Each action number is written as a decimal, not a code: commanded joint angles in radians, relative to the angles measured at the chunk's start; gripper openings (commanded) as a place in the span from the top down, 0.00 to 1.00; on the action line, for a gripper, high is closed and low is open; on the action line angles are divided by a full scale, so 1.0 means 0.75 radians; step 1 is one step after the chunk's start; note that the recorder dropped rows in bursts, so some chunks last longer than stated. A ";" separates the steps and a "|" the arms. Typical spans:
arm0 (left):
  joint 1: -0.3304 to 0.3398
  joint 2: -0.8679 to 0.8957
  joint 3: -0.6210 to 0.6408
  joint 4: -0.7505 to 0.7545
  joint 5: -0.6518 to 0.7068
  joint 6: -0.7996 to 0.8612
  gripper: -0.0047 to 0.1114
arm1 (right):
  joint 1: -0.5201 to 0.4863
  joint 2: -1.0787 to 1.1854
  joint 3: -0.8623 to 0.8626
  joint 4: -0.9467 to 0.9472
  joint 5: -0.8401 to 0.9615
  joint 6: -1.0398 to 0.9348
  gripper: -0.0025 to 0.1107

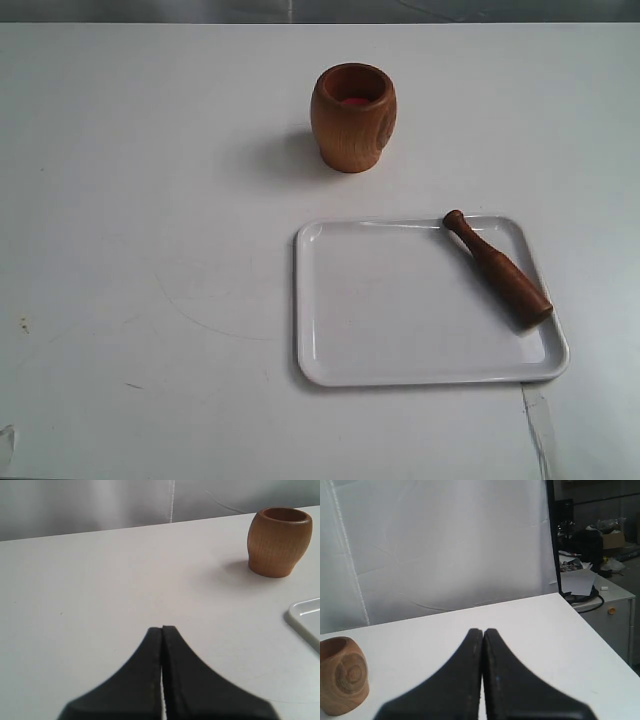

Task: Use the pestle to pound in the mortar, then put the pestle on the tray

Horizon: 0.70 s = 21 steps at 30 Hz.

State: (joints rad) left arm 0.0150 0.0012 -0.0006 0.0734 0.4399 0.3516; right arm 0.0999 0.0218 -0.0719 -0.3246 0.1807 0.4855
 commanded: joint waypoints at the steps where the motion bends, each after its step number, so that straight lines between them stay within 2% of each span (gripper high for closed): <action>1: -0.010 -0.002 0.001 -0.010 -0.004 -0.011 0.96 | -0.006 -0.005 0.034 0.074 -0.031 -0.078 0.98; 6: -0.010 -0.002 0.001 -0.010 -0.004 -0.011 0.96 | -0.006 -0.005 0.096 0.576 -0.090 -0.647 0.98; 8: -0.010 -0.002 0.001 -0.010 -0.004 -0.011 0.96 | -0.006 -0.005 0.096 0.681 -0.114 -0.781 0.98; 14: -0.010 -0.002 0.001 -0.010 -0.004 -0.011 0.96 | -0.006 -0.005 0.096 0.518 -0.054 -0.771 0.98; 21: -0.010 -0.002 0.001 -0.010 -0.004 -0.011 0.96 | -0.006 -0.029 0.096 0.505 -0.020 -0.742 0.98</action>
State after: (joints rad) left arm 0.0150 0.0012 -0.0006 0.0734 0.4399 0.3516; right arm 0.0999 0.0087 -0.0028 0.0701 0.1495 -0.0761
